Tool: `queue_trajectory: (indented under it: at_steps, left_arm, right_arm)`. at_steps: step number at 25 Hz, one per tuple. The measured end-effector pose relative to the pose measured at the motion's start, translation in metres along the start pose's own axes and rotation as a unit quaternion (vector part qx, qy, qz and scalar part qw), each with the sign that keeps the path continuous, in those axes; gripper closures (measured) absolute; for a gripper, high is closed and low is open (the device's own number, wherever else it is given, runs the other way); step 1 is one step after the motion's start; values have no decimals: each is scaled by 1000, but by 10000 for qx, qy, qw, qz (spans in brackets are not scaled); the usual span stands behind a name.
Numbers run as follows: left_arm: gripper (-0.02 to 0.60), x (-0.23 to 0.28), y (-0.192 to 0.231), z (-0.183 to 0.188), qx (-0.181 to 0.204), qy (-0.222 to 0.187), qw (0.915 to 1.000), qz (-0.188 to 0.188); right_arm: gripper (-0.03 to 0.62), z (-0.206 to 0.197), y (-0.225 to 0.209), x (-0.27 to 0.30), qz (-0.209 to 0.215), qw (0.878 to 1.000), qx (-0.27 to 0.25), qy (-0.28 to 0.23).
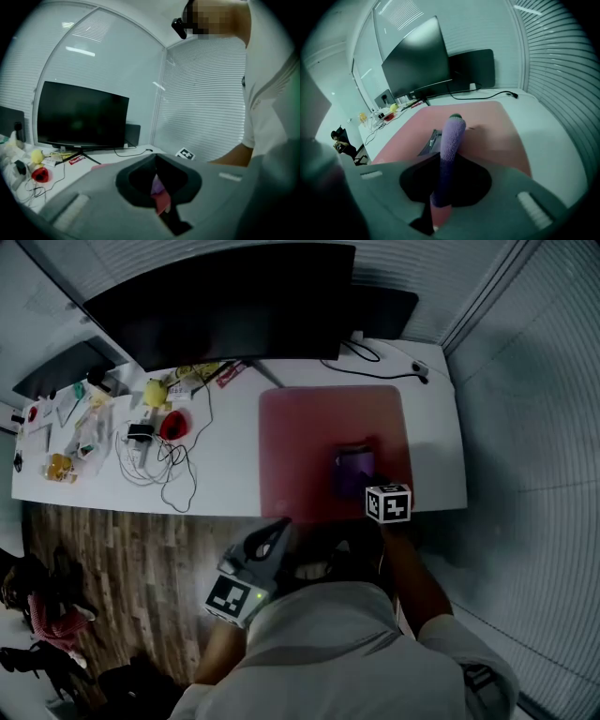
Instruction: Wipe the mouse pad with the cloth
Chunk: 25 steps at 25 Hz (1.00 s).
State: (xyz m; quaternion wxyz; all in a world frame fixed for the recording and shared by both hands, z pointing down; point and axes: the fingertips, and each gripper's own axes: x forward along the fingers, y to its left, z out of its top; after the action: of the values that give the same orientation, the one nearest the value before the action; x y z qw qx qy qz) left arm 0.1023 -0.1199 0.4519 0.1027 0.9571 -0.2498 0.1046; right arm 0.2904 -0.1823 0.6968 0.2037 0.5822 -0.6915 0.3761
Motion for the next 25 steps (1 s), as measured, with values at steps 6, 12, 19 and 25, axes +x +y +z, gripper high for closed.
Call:
queue_trajectory:
  at_steps: [6, 12, 19, 25]
  left_arm:
    - [578, 58, -52, 3, 62, -7, 9998, -193]
    - [578, 77, -85, 6, 120, 151, 9989, -418]
    - [578, 61, -79, 5, 108, 163, 9988, -440]
    - [578, 12, -44, 10, 98, -11, 9995, -300]
  right_arm:
    - [548, -15, -113, -47, -540, 9979, 352, -103]
    - [548, -33, -191, -89, -1163, 9896, 826, -191]
    - [546, -7, -170, -124, -813, 9821, 1358, -1022]
    - [546, 38, -34, -111, 338, 9875, 897, -1253]
